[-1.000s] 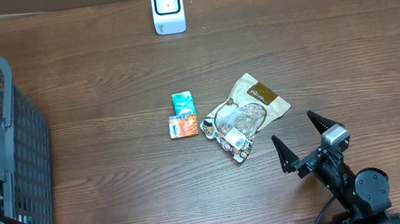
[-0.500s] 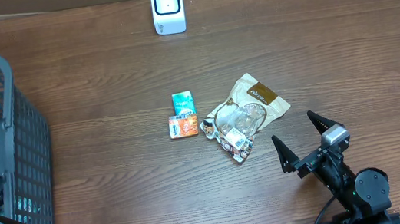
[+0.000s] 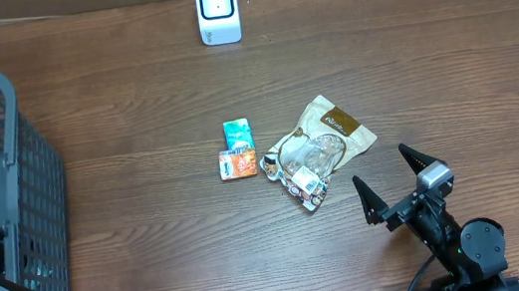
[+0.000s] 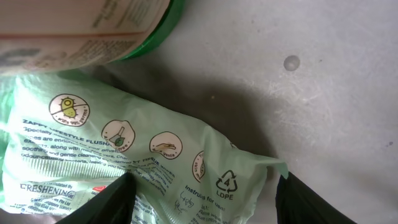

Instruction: Scan the item barcode

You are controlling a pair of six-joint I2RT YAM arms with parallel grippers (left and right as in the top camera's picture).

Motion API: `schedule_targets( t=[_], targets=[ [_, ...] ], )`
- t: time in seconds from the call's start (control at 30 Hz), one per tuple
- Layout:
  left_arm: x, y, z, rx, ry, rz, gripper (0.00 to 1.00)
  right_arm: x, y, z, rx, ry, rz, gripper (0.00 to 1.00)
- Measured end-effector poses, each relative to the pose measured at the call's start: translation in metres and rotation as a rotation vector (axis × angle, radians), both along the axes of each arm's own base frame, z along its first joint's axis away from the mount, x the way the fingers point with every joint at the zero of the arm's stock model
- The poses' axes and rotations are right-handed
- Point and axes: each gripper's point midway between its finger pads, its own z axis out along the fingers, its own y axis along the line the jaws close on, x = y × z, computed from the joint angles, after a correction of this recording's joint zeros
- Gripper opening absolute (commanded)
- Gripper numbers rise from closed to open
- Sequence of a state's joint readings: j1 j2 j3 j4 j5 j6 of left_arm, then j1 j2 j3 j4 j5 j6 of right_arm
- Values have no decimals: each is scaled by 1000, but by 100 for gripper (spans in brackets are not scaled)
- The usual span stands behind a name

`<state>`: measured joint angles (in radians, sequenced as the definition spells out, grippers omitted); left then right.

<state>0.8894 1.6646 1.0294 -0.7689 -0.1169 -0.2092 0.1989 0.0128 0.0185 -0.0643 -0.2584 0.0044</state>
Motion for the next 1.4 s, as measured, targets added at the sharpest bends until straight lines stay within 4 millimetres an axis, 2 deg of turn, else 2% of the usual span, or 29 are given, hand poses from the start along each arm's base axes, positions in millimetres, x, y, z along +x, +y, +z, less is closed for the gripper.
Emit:
schedule_targets(
  t=[0.1,0.13,0.2,0.23,0.43,0.7,0.87,1.13,1.37,1.4],
  targets=[
    [-1,1,0,7,9,-4,37,0,0,0,0,-1,0,100],
    [-2,1,0,9,9,-4,30,0,0,0,0,-1,0,100],
    [-2,3,0,14,12,-3,8,0,0,0,0,0,0,100],
    [-2,3,0,16,9,1,4,0,0,0,0,0,0,100],
    [-1,1,2,11,5,-9,4,0,0,0,0,0,0,100],
    [-12,-19,13,-97,65,-12,4,0,0,0,0,0,0,100],
    [-6,-13,42,-106,60,-9,4,0,0,0,0,0,0,100],
    [11,-8,94,-28,-78,-13,4,0,0,0,0,0,0,100],
    [13,-11,171,150,-256,3,4,0,0,0,0,0,0,100],
    [11,-13,190,195,-299,10,4,0,0,0,0,0,0,100]
  ],
)
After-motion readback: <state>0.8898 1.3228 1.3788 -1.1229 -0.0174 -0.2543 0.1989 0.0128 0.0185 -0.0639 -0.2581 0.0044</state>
